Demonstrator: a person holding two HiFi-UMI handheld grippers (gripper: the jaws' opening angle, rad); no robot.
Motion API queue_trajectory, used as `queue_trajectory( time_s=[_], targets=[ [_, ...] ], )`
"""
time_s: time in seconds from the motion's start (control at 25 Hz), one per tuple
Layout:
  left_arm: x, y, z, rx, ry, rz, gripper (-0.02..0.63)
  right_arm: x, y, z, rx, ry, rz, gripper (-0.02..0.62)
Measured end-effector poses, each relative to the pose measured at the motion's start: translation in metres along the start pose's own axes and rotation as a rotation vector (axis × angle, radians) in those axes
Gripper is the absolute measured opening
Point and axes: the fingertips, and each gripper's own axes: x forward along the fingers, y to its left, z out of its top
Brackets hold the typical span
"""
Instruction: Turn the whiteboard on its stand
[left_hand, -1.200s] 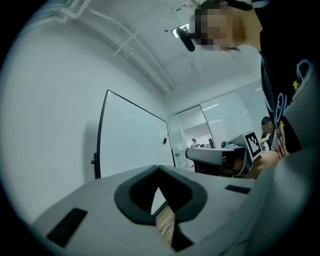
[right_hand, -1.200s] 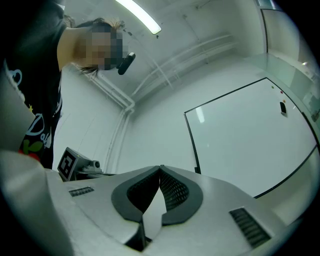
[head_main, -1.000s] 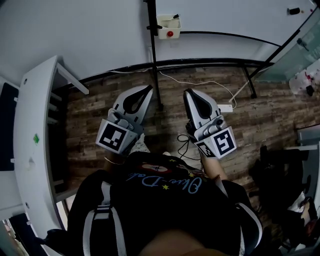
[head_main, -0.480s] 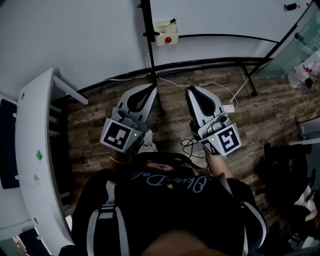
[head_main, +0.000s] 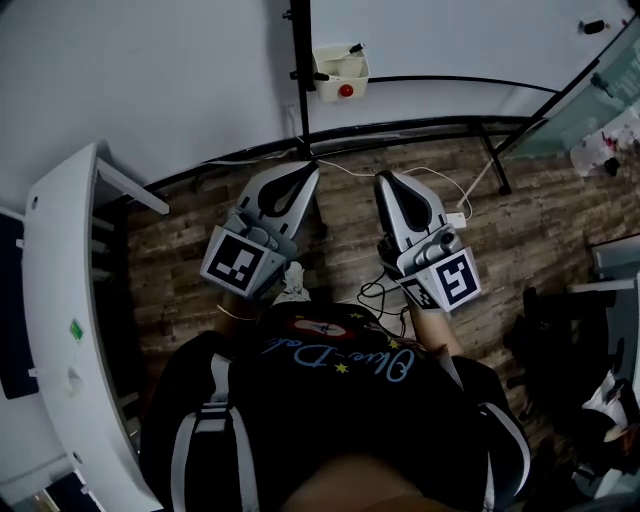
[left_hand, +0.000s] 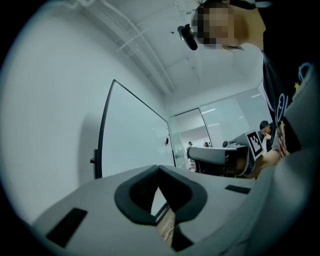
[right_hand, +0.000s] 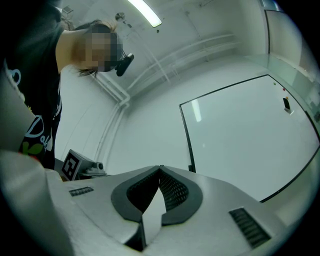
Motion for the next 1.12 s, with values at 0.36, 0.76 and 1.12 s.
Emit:
queue_trajectory(
  time_s=[0.36, 0.76, 1.12],
  targets=[
    [0.01, 0.029, -0.006, -0.024, -0.013, -0.03, -0.012, 0.028, -0.01, -0.009, 0.01, -0.005, -0.017, 0.015],
    [0.012, 0.063, -0.012, -0.056, -0.009, -0.058, -0.012, 0.061, -0.015, -0.023, 0.016, 0.025, -0.048, 0.015],
    [0.015, 0.105, -0.021, -0.066, 0.001, -0.067, -0.012, 0.097, -0.021, -0.038, 0.003, 0.047, -0.061, 0.015]
  ],
)
